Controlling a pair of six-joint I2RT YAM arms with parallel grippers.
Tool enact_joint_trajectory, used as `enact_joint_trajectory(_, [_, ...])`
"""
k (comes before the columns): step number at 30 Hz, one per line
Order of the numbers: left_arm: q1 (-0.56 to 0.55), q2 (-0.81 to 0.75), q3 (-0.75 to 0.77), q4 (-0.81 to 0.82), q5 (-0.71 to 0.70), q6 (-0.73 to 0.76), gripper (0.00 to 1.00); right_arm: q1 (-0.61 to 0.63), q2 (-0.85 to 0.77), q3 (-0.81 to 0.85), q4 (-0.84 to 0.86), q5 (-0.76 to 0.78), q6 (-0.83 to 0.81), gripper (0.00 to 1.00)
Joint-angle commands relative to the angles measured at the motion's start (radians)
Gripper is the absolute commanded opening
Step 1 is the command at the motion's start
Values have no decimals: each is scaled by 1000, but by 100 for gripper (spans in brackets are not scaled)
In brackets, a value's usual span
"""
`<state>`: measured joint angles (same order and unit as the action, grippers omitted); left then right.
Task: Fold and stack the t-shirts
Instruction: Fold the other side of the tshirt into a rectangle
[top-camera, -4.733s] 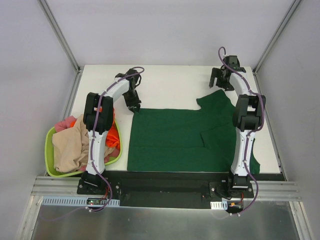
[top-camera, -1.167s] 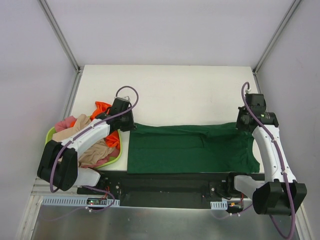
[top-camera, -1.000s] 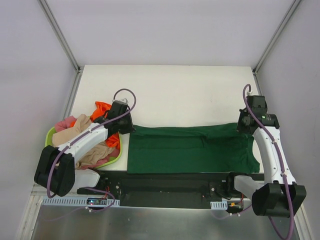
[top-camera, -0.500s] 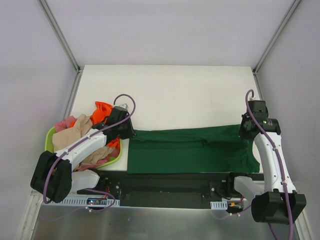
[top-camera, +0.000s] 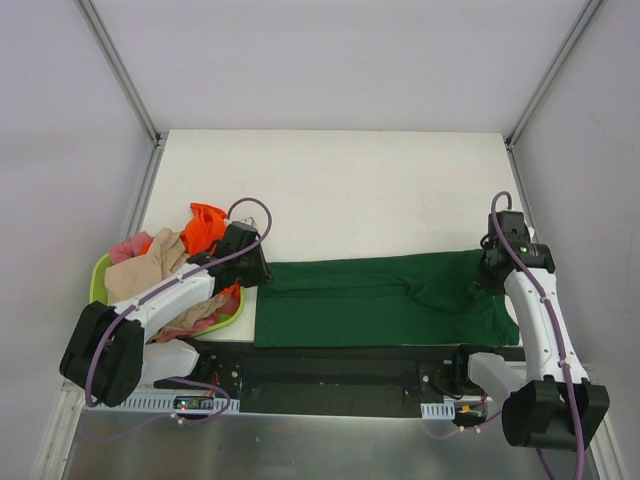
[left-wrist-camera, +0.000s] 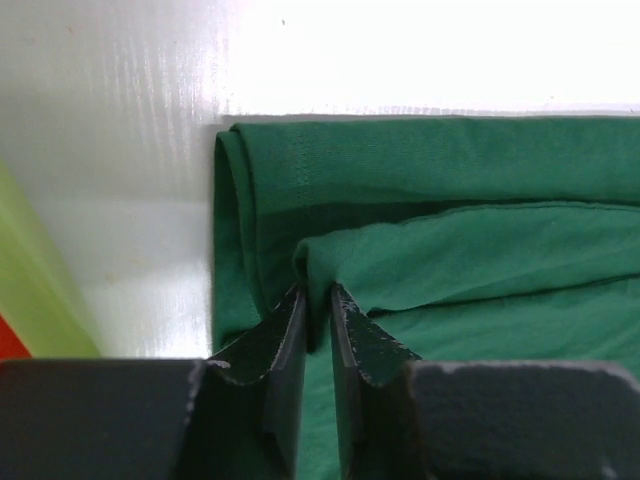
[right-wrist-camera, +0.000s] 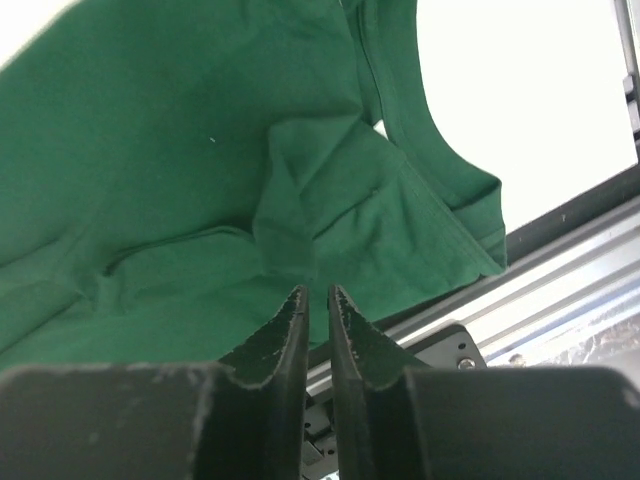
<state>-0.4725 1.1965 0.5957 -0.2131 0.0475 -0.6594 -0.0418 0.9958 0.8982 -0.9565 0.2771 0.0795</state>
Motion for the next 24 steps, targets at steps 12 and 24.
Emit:
enact_joint_trajectory(12, [-64, -287, 6, -29, 60, -23, 99, -7, -252, -27, -77, 70, 91, 96])
enact_joint_trajectory(24, [-68, 122, 242, -31, 66, 41, 99, 5, -50, -111, 389, -642, -60, 96])
